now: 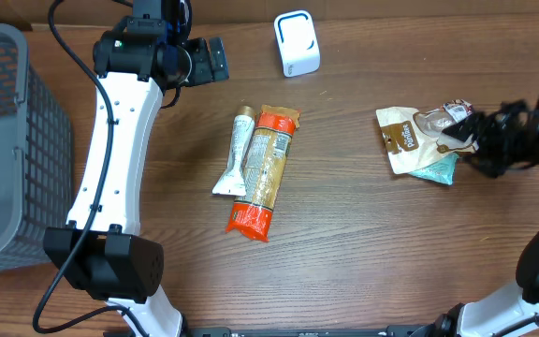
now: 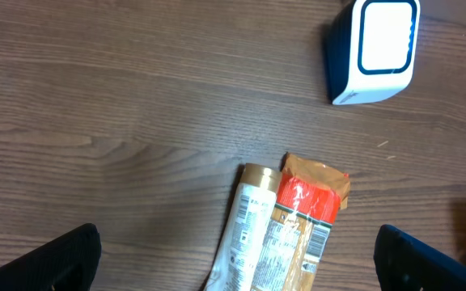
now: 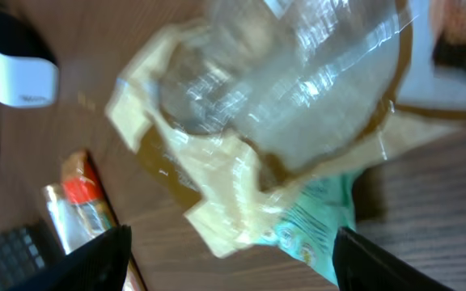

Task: Scan the item barcode
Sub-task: 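Carry the mushroom bag to the table's right side and release, then reach the right gripper to the spaghetti package and grasp it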

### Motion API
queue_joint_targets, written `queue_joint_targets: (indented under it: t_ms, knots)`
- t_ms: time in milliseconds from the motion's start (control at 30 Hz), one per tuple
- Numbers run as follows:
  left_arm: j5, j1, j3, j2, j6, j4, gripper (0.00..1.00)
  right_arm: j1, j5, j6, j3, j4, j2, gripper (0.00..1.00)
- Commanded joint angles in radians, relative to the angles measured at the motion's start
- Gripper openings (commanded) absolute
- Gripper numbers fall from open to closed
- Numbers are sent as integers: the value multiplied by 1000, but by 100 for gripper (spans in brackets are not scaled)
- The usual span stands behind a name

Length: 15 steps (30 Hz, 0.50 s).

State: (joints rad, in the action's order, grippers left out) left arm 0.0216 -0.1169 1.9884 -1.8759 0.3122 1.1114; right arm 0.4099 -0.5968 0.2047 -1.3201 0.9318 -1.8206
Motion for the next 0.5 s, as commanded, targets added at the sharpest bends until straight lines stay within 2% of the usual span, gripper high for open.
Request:
queue_joint_targets:
  t_ms: [0, 133, 367, 467]
  knots:
    - [-3, -2, 10, 0, -2, 0, 100, -13, 39, -60, -195, 114, 75, 80]
    - [-3, -1, 10, 0, -2, 0, 100, -85, 31, -83, -321, 235, 90, 83]
    - [-3, -1, 10, 0, -2, 0, 99, -333, -3, -82, -300, 192, 64, 87]
    - [-3, -1, 10, 0, -2, 0, 100, -461, -3, -52, -274, 124, 28, 93]
